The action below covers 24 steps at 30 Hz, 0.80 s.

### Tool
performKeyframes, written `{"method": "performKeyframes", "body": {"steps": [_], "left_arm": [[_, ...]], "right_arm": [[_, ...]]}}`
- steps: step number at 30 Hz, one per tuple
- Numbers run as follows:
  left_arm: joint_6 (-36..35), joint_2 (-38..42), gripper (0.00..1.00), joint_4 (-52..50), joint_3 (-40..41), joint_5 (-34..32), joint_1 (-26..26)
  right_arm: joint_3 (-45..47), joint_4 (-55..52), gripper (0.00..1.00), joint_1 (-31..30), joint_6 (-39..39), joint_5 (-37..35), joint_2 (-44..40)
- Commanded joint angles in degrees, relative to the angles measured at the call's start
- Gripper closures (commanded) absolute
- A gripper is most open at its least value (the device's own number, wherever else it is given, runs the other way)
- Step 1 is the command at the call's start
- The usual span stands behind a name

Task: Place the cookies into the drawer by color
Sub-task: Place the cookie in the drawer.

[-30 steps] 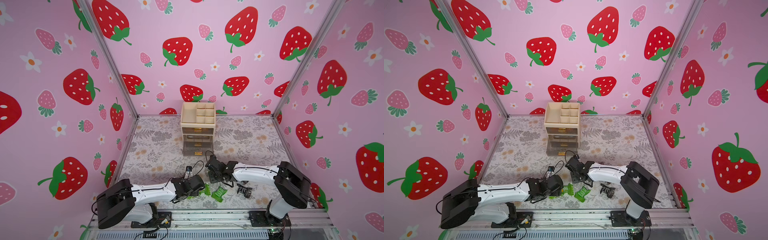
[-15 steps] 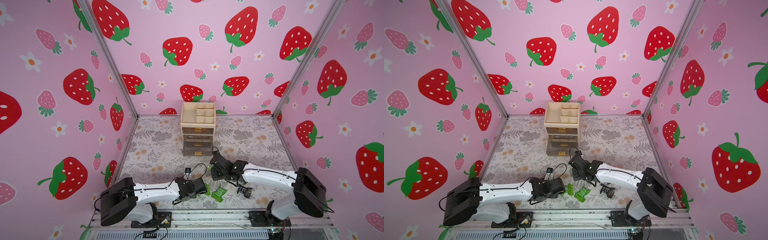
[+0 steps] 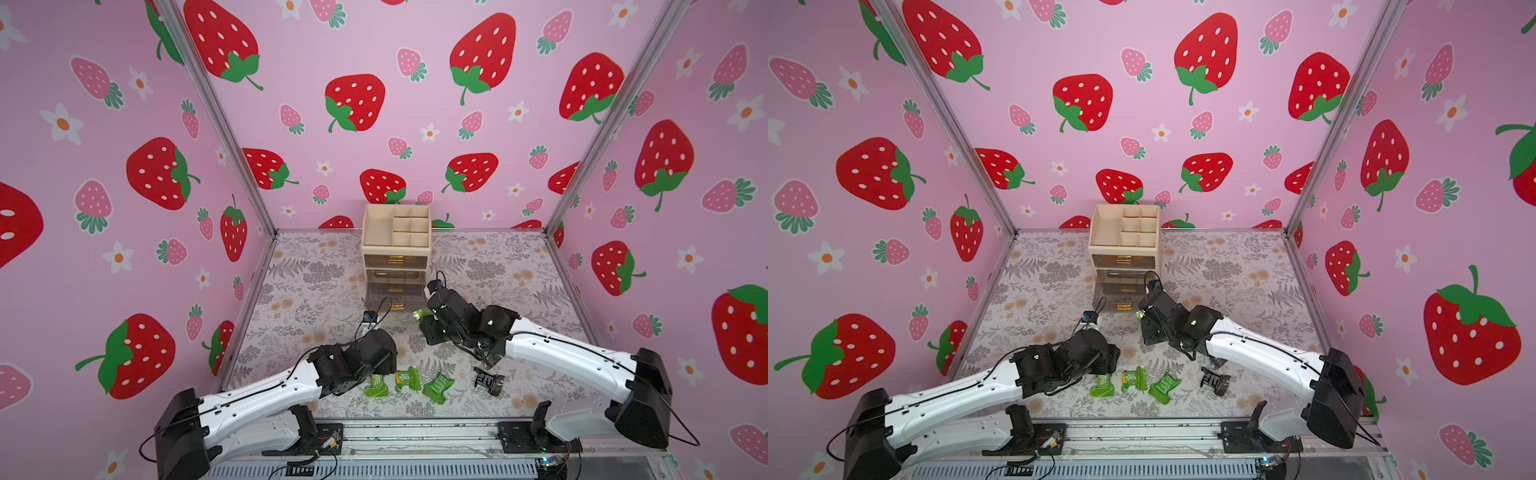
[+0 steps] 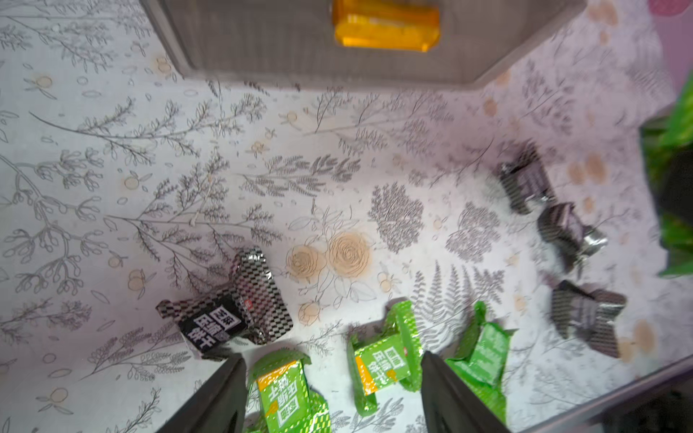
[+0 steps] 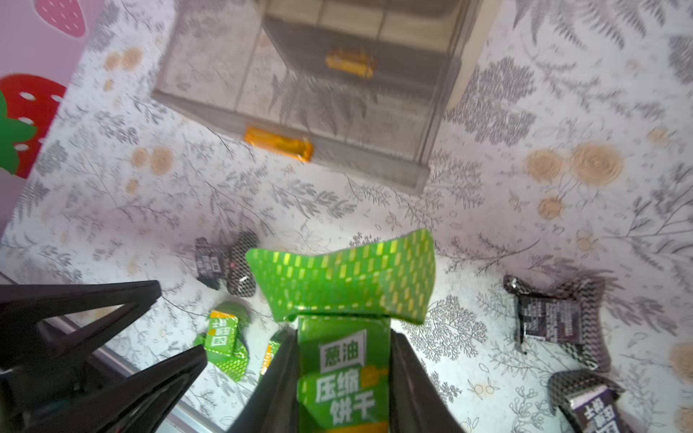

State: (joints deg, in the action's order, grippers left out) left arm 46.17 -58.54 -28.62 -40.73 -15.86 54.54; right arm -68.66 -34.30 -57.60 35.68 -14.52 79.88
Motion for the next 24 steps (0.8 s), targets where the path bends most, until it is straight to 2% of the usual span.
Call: {"method": "performKeyframes", "body": {"steps": [1, 7, 13, 19, 24], "left_arm": [[-5.5, 1.0, 0.24, 2.0, -3.2, 4.9, -4.9], [-7.9, 0.9, 0.24, 2.9, -6.6, 4.1, -8.8], [-9.7, -1.4, 0.24, 5.6, -7.9, 7.1, -14.2], [-10.9, -5.2, 0.24, 10.4, -7.3, 10.0, -15.8], [-11.7, -9.2, 0.24, 13.1, -7.8, 11.4, -16.4]], "right_arm": [[-8.3, -6.1, 0.66, 1.6, -1.7, -3.5, 4.1], [-18.8, -10.3, 0.66, 4.8, -1.2, -5.0, 12.1], [-27.4, -13.8, 0.67, 5.6, -0.1, -6.1, 20.2], [-34.5, -17.4, 0.68, 5.8, 1.0, -8.7, 27.4], [-36.8, -18.8, 0.68, 5.8, 1.9, -10.0, 30.4]]}}
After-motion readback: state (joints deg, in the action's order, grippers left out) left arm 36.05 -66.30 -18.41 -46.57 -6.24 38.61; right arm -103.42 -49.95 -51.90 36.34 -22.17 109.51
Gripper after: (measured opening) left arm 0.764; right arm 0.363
